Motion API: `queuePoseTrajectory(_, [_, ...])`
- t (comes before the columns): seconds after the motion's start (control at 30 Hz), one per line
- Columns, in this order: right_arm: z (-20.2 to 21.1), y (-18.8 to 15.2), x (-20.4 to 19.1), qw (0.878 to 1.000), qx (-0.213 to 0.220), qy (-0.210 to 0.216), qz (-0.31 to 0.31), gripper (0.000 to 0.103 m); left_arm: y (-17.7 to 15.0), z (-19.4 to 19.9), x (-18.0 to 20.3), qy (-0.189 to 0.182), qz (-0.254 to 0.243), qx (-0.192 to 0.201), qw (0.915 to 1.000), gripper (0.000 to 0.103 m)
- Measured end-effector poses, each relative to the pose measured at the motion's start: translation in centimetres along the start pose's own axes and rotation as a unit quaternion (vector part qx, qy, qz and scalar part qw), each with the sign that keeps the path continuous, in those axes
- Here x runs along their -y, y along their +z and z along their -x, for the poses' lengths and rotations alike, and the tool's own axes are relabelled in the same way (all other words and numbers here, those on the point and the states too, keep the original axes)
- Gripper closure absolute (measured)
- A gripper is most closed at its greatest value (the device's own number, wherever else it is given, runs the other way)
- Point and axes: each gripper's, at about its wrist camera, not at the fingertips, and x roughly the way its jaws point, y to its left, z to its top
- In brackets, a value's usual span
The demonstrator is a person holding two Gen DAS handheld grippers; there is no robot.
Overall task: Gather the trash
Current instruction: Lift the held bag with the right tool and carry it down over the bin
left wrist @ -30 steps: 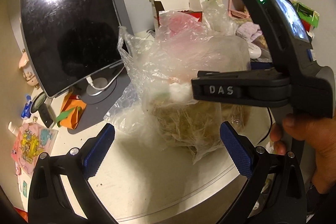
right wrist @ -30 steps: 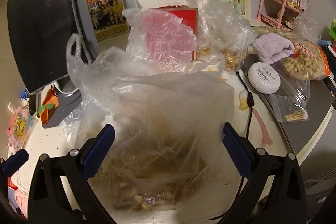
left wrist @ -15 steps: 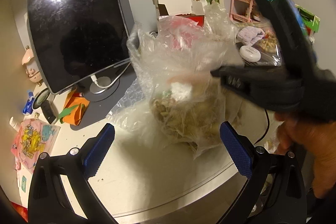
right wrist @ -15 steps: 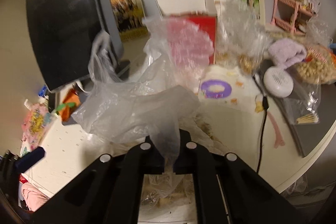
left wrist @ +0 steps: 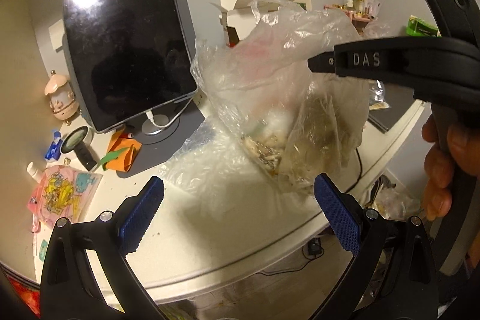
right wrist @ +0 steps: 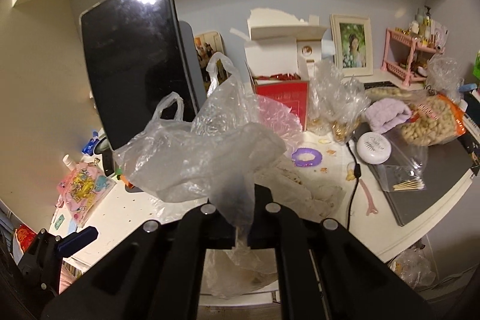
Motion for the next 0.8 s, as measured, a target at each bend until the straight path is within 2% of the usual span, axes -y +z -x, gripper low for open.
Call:
queuePoseTrajectory(0.33, [6.1,-2.0,-2.9,0.999,0.020,0.007,0.025,0.097,-3.1,5.2,0.3,-0.005,0.000,0.015,0.9999,0.006])
queuePoseTrajectory(0.5, [8.7,-4.7,-5.2,0.999,0.017,0.017,0.036,0.097,-5.8,7.9,-0.1,-0.001,0.000,0.014,0.9999,0.006])
queuePoseTrajectory(0.8, [13.0,-10.7,-10.5,0.998,0.003,0.036,0.052,0.097,-11.5,13.9,-3.5,0.019,0.027,0.016,0.9993,0.006])
